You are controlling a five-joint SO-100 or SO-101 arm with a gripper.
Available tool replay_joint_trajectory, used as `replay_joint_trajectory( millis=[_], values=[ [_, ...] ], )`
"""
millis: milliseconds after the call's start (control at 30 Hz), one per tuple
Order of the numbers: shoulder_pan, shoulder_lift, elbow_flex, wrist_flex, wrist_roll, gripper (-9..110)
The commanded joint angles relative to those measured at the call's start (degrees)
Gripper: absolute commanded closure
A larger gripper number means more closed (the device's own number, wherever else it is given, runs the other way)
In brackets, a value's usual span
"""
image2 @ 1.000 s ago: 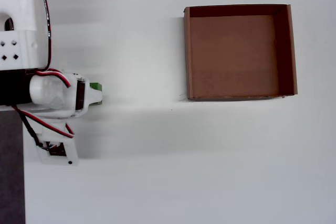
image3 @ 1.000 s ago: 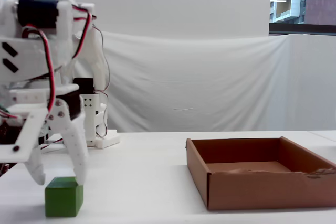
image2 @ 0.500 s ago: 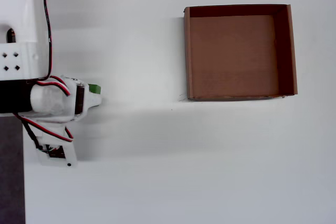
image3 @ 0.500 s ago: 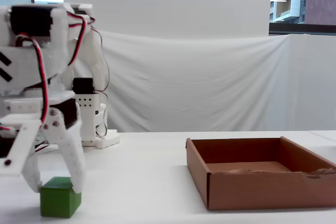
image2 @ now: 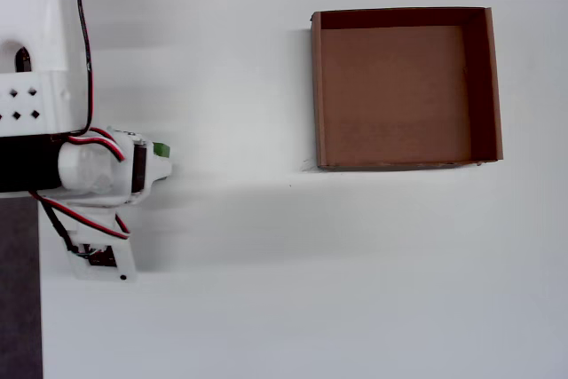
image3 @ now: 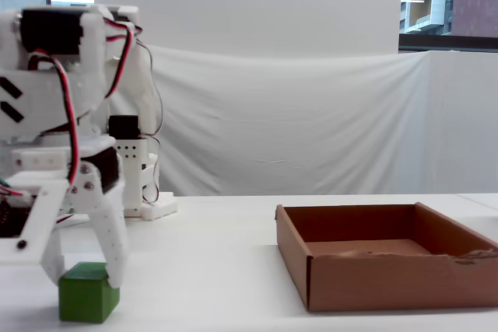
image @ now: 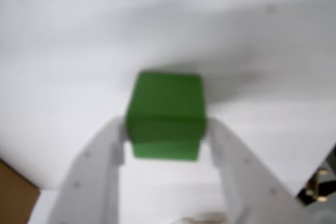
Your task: Grasp a green cube and put it in a box.
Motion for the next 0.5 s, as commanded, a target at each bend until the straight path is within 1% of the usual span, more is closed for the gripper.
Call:
replay_joint_trajectory(
  millis=[0, 300, 467],
  values=[
    [-0.70, 0.79, -1.14, -0.35, -0.18, 85],
    [-0.70, 1.32, -0.79, -0.35, -0.09, 90],
    [-0.79, 2.64, 0.62, -0.35, 0.00, 91]
  ],
)
